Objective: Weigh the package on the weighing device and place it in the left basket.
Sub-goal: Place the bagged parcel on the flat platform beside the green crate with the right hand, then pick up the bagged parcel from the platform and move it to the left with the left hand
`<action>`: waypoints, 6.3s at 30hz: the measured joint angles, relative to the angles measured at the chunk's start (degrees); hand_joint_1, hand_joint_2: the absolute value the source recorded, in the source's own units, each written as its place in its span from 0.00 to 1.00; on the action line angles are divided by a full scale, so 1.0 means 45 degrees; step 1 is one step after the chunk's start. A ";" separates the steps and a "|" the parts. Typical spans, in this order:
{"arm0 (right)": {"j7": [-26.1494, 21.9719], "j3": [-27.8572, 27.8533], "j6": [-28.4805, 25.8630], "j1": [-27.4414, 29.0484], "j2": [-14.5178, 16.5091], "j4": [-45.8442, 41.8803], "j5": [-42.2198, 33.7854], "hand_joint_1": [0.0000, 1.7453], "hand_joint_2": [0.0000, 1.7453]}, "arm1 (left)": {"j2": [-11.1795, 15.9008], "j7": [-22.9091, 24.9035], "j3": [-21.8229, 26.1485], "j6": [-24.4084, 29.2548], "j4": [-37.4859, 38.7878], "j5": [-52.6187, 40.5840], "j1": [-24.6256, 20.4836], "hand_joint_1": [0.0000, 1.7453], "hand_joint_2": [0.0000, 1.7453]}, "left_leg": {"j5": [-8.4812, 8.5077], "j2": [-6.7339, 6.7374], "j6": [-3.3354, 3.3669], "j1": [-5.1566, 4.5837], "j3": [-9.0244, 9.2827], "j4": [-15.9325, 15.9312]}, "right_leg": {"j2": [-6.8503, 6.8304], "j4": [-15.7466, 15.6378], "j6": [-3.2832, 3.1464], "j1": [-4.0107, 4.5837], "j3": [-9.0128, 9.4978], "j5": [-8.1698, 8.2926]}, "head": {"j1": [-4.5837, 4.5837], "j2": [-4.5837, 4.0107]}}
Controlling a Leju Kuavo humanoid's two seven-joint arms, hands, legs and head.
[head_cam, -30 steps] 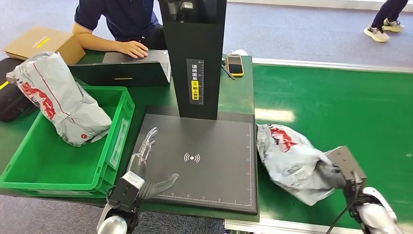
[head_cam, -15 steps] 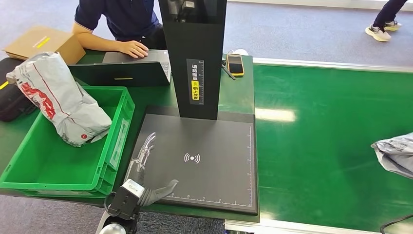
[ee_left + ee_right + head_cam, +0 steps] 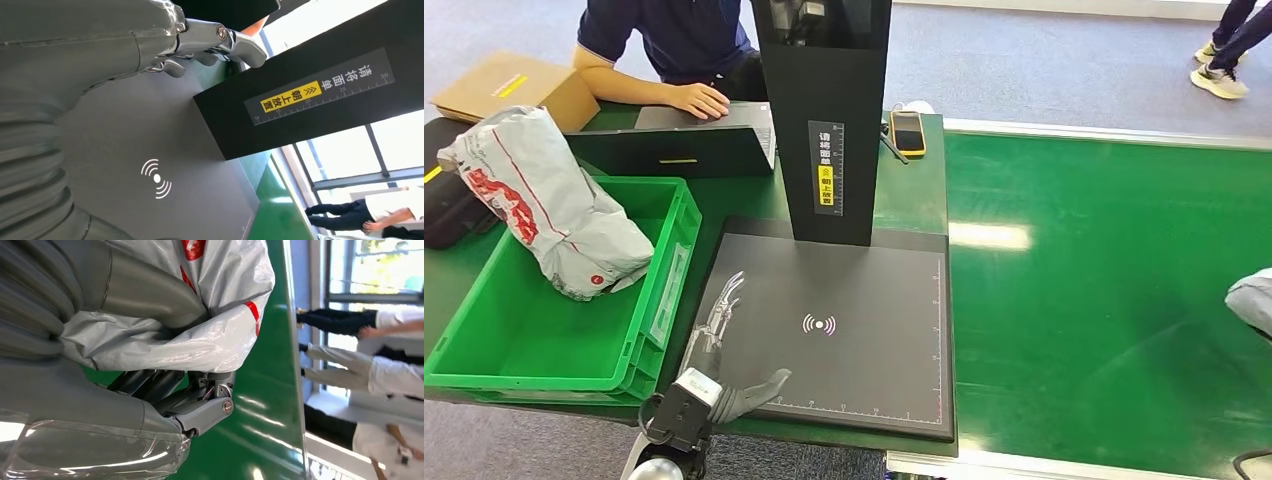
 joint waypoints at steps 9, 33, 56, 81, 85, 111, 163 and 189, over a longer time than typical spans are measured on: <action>-0.0722 -0.0810 0.0807 -0.0120 0.0479 -0.0608 -0.0194 1.00 1.00 | -0.0058 -0.0124 0.0108 0.0052 -0.0040 -0.0148 0.0080 0.00 1.00 | -0.0001 0.0027 0.0000 0.0000 0.0005 -0.0014 | 0.0027 0.0011 -0.0001 0.0003 0.0002 0.0001 | 0.0001 0.0000; 0.0172 1.0581 0.3619 -0.1445 0.3688 -0.5745 -0.2161 1.00 1.00 | -0.0079 0.0005 0.0131 0.0186 -0.0299 -0.0390 -0.0001 0.00 1.00 | 0.0028 0.0040 -0.0045 0.0025 0.0012 -0.0009 | 0.0038 0.0066 -0.0021 0.0018 -0.0018 -0.0004 | -0.0002 0.0000; 0.1574 1.5113 0.4299 -0.4200 0.4600 0.0226 -0.2619 1.00 1.00 | -0.0057 0.0261 -0.0293 0.0247 -0.0316 -0.0001 -0.0156 0.00 1.00 | 0.0035 0.0054 -0.0054 0.0029 0.0023 -0.0004 | 0.0048 0.0069 -0.0038 0.0023 -0.0015 0.0009 | -0.0004 0.0000; 0.1396 1.7451 0.5522 -0.6369 0.5242 0.1706 -0.5136 1.00 1.00 | -0.0055 0.0597 -0.0517 0.0273 -0.0325 -0.0141 -0.0142 0.00 1.00 | 0.0037 0.0058 -0.0055 0.0030 0.0023 -0.0002 | 0.0052 0.0070 -0.0043 0.0025 -0.0020 0.0013 | -0.0004 0.0000; 0.1465 1.7753 0.6844 -0.6494 0.5243 0.1537 -0.5790 1.00 1.00 | -0.0051 0.0521 -0.0517 0.0178 -0.0325 -0.0104 -0.0162 0.00 1.00 | 0.0037 0.0057 -0.0055 0.0031 0.0019 -0.0003 | 0.0052 0.0070 -0.0044 0.0026 -0.0023 0.0012 | -0.0004 0.0000; 0.0895 1.8526 0.5312 -0.7899 0.5736 0.2272 -0.5761 0.00 1.00 | -0.0026 0.0640 -0.0381 0.0433 -0.0730 -0.0225 0.0274 0.00 1.00 | 0.0037 0.0050 -0.0055 0.0033 0.0012 0.0014 | 0.0045 0.0064 -0.0042 0.0025 -0.0021 0.0013 | -0.0001 0.0000; -0.2975 0.5839 0.8318 0.4256 0.6646 -1.2160 -0.3588 0.00 1.00 | -0.0224 0.1069 -0.2380 -0.0136 0.2660 -0.4085 -0.1851 0.00 1.00 | 0.0006 0.0015 -0.0042 0.0037 0.0017 0.0015 | 0.0017 0.0045 -0.0032 0.0029 -0.0002 -0.0014 | -0.0001 0.0000; -0.3397 0.4987 0.8512 0.5399 0.6822 -1.3090 -0.3724 0.00 1.00 | 0.0885 0.2481 -0.2151 0.0364 0.1812 -0.7763 -0.1379 0.00 1.00 | 0.0004 0.0025 -0.0042 0.0037 0.0016 0.0011 | 0.0021 0.0043 -0.0032 0.0029 -0.0008 -0.0018 | -0.0002 0.0000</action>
